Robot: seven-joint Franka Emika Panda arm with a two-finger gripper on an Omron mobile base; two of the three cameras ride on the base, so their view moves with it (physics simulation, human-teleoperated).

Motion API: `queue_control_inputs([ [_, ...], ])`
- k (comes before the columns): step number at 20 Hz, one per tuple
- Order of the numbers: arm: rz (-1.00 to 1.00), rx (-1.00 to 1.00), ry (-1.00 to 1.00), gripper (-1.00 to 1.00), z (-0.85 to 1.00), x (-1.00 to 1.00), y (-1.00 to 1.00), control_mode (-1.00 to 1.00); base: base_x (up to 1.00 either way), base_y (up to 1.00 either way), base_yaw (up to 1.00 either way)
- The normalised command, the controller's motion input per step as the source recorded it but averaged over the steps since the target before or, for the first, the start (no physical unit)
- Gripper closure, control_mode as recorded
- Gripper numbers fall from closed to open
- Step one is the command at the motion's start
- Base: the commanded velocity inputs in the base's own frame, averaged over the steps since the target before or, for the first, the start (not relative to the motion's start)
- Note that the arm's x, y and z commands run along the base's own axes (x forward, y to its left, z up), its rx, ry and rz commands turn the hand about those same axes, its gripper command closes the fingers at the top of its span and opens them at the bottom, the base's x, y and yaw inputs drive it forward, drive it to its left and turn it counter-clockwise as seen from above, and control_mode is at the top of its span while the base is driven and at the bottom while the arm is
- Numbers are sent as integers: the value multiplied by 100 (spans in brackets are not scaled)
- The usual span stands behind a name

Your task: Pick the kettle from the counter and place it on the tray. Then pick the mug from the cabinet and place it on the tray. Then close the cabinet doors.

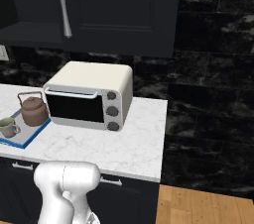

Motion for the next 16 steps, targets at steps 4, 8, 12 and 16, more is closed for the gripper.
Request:
queue_control_inputs([
  [4, 0, -4, -33, 100, -30, 0, 70, -100, 0, 0, 0],
  [8, -5, -1, -27, 100, -1, -1, 82, -100, 0, 0, 0],
  [12, -12, -4, -29, 100, -7, -1, 97, -100, 0, 0, 0],
  [16, -15, -4, -25, 100, -9, 0, 96, -100, 0, 0, 0],
])
